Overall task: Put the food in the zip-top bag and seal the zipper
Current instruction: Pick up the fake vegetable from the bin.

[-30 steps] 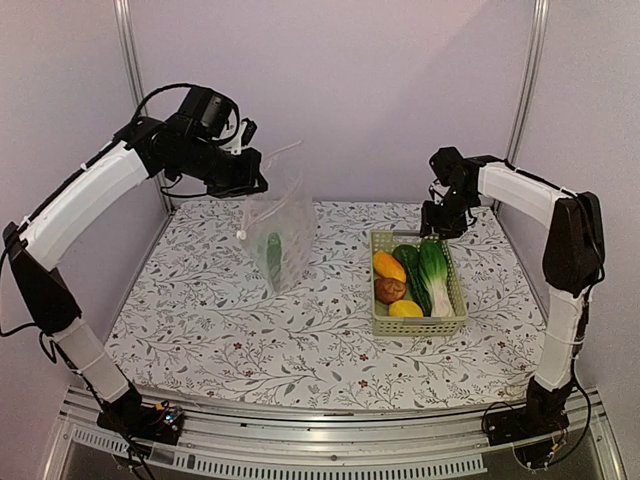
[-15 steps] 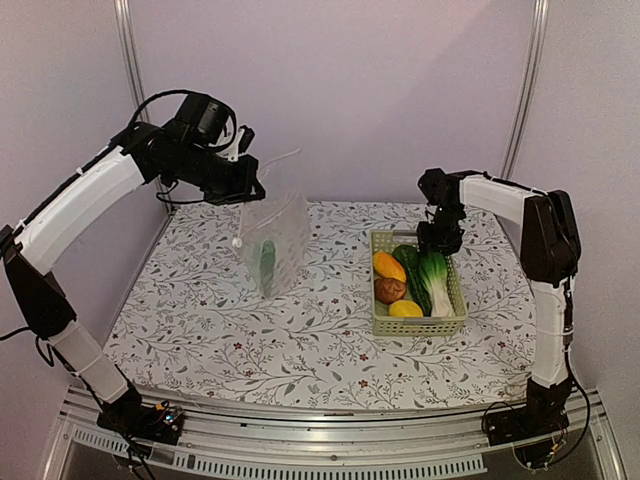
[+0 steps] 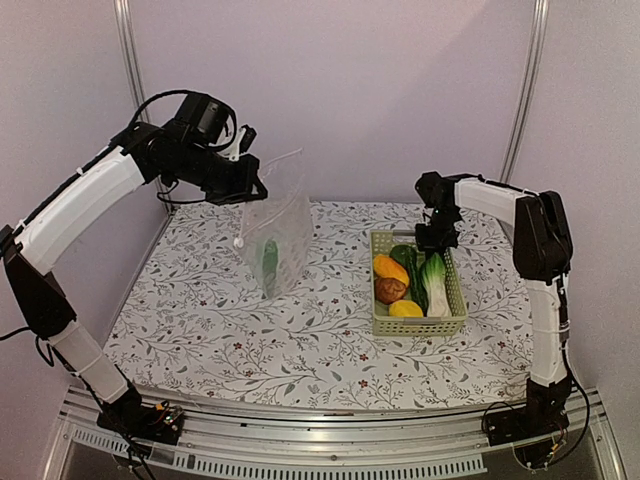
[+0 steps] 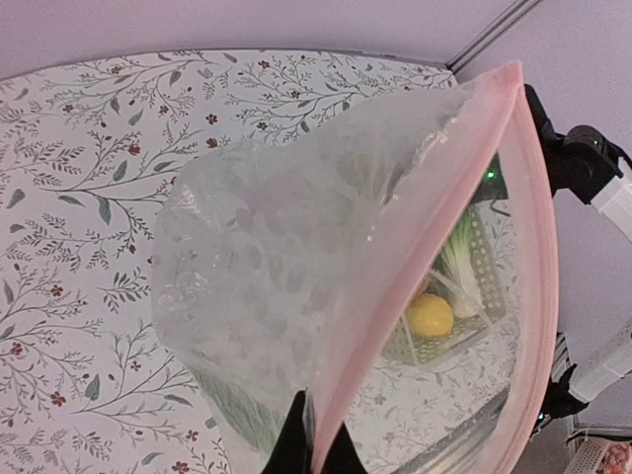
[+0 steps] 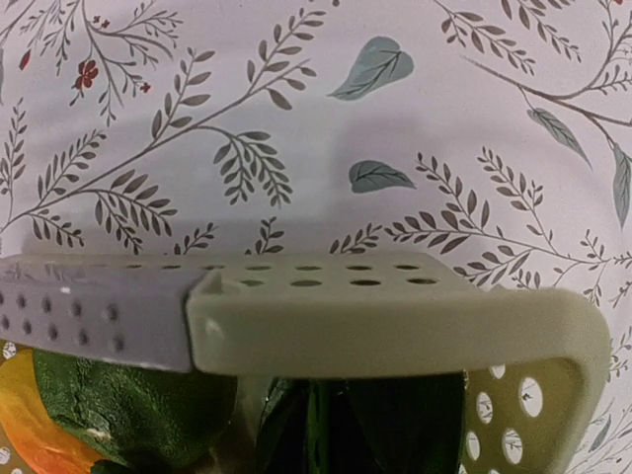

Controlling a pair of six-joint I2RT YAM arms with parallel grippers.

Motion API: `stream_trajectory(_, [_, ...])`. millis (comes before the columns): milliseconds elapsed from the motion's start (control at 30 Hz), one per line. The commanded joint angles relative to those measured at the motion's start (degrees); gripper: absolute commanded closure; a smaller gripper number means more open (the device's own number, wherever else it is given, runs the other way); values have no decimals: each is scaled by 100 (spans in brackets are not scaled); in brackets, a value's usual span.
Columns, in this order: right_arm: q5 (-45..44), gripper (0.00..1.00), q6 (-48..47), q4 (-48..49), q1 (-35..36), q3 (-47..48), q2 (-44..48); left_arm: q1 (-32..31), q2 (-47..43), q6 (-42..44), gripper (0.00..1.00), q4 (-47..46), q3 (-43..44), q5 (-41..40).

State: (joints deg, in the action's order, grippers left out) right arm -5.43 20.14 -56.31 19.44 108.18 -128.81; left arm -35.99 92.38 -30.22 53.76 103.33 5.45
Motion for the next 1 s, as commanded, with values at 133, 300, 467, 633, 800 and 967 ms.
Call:
stream_trajectory(133, [342,100,212,166,-28,-321,1696,73,184,10,100,-239,13,173])
stream_trajectory(300, [835,100,177,513,160,-71,2438,74,296,-23,100,-319,35,273])
stream_trajectory(467, [834,100,79,1336,610,107,3056,66,421,-66,100,-342,157,357])
stream_trajectory(633, [872,100,97,2458,1094,90,3610,74,494,-186,100,-404,226,474])
stream_trajectory(800, [775,100,83,3578,1636,64,3870,65,535,-312,100,-462,256,585])
stream_trajectory(967, [584,100,-334,4951,2251,-78,3921,63,550,-401,100,-489,255,648])
